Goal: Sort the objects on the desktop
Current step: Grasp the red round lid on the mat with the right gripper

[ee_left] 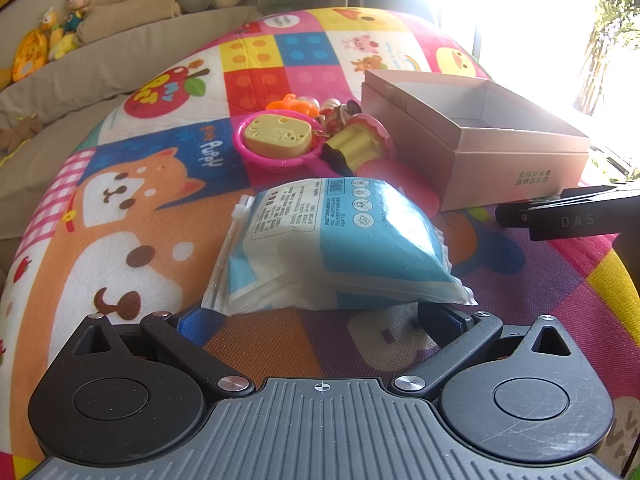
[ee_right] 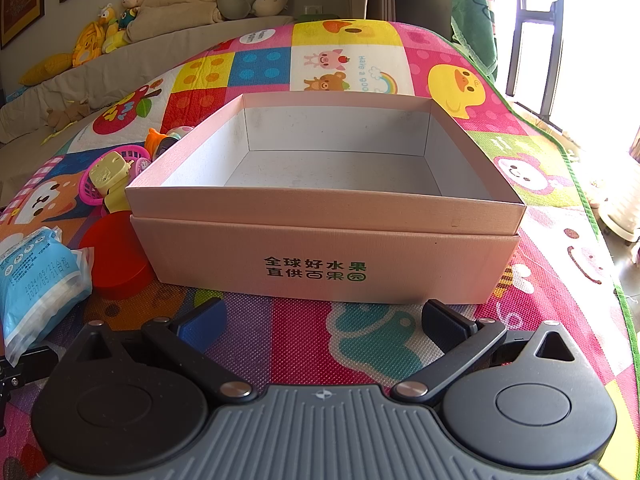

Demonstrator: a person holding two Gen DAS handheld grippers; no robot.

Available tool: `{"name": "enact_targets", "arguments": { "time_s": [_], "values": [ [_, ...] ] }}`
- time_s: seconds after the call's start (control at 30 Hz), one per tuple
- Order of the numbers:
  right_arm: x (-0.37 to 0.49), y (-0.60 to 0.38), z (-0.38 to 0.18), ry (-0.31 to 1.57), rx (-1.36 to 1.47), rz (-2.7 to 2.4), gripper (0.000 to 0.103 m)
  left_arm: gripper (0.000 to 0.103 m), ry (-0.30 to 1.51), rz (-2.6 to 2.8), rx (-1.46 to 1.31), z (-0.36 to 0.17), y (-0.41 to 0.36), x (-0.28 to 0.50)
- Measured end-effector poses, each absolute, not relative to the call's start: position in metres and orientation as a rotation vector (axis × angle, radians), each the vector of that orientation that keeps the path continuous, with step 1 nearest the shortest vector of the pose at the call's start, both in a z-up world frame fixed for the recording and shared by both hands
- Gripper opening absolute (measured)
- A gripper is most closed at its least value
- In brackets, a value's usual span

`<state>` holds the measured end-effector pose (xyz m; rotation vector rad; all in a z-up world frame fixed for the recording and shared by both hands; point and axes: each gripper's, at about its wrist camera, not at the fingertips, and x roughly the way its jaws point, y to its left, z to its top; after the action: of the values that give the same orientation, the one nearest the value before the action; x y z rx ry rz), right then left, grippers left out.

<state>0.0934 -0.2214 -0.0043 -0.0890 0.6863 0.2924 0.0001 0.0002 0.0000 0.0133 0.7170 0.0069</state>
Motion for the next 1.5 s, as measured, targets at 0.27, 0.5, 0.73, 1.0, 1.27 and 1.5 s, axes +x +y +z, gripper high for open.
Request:
{"name": "enact_targets", "arguments": {
  "time_s": [0.27,0.5,0.73,1.0,1.27,1.5],
  "values": [
    [0.093,-0.221,-0.004,0.686,-0.088,0.293,0.103,0.103,0.717,0.007,0.014,0.000,0.000,0.000],
    [0.093,-0.221,-0.004,0.686,-0.089,0.292,0.103,0.103,0.717,0.007,0.014,0.000,0.000,0.000],
    [0.093,-0.222,-0.003,0.687,-0.087,0.293,0.103,0.103,0.729,0.006,0.020,0.001,0.000,0.002],
    [0.086,-0.223,-0.002,0.733,-0.106,0.313,0.103,0.103,0.736,0.006,0.027,0.002,-0.001,0.003],
    [0.056,-0.227,0.001,0.758,-0.109,0.273,0.103,0.103,0.754,-0.104,-0.007,0.011,0.002,-0.011],
    [0.056,-0.227,0.001,0.753,-0.112,0.272,0.103,0.103,0.650,-0.100,0.042,0.034,-0.006,-0.010]
  ]
}}
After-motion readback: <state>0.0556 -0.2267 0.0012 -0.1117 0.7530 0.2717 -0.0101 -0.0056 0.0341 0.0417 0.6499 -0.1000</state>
